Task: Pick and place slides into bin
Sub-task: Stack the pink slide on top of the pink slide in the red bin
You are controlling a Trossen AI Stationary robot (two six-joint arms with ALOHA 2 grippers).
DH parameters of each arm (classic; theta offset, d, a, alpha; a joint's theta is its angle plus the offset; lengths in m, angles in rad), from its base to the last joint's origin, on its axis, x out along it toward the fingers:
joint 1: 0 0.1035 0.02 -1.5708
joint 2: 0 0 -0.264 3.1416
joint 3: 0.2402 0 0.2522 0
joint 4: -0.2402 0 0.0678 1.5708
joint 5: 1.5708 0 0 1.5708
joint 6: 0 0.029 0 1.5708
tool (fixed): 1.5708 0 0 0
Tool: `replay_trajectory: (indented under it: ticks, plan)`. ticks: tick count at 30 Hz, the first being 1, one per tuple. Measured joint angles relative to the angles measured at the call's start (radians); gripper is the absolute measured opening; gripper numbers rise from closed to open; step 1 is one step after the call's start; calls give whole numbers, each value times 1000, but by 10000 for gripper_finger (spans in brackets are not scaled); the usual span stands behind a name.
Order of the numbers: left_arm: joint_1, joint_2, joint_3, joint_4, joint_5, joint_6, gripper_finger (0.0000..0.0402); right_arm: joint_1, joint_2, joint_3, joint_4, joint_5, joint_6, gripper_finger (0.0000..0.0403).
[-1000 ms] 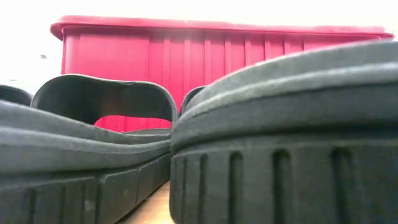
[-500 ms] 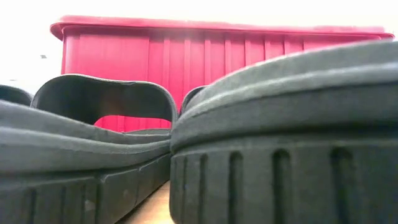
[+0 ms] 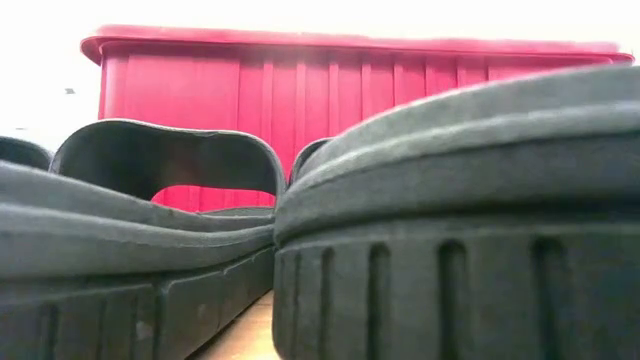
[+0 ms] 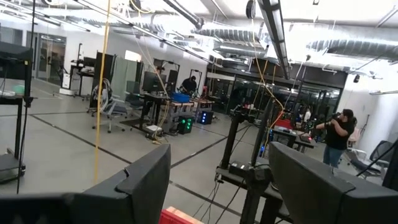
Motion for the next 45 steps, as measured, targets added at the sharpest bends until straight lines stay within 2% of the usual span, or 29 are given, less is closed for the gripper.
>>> replay_trajectory:
  ticks: [6,14,20,26,31,36,39,45]
  plan:
    - [1,0,0,-1,0,-10,273,0,141,-5,-74,105,-50,205]
    - [0,0,0,-1,0,-15,273,-19,291,-7,-62,141,-82,205]
    - [0,0,0,0,0,-15,273,-41,360,-7,-94,289,-30,205]
    - [0,0,0,0,0,-19,273,-94,418,-9,-103,291,-29,200]
    - [0,0,0,-1,0,-18,273,-126,430,-9,-105,290,-7,155]
    - [0,0,0,-11,0,-18,273,-140,414,-9,-107,284,-7,66]
    - [0,0,0,-17,0,-18,273,-141,402,-9,-105,236,-23,14]
    - [0,0,0,-21,0,-11,273,-140,363,-9,-109,145,1,5]
